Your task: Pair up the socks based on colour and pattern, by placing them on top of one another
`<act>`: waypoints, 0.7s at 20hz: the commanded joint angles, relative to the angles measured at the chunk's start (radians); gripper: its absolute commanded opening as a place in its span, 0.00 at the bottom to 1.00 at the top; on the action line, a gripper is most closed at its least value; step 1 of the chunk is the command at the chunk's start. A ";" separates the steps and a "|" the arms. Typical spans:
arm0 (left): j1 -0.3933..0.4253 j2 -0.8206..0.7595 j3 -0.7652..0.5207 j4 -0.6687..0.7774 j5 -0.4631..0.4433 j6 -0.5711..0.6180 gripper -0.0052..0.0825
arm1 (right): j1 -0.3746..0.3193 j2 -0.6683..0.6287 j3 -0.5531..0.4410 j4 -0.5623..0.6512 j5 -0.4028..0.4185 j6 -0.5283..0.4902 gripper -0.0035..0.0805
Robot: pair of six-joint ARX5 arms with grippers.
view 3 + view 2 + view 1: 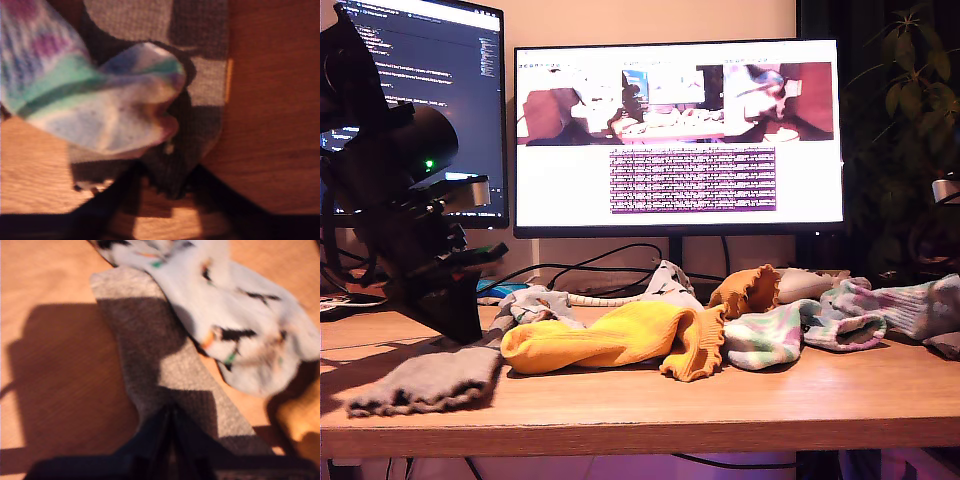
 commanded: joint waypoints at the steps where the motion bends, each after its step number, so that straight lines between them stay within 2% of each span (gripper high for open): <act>1: -0.011 0.049 -0.025 -0.057 0.018 0.004 0.04 | 0.000 0.049 -0.032 -0.014 -0.002 0.005 0.03; 4: -0.011 0.014 0.005 -0.111 0.047 0.004 0.04 | 0.000 0.042 -0.032 -0.067 -0.006 0.024 0.03; 8: -0.011 -0.069 0.023 -0.099 0.047 0.006 0.04 | 0.039 -0.031 -0.032 -0.083 -0.029 0.024 0.03; 14: -0.006 -0.060 0.025 -0.065 -0.017 0.031 0.04 | 0.066 -0.171 -0.031 -0.101 -0.028 0.023 0.03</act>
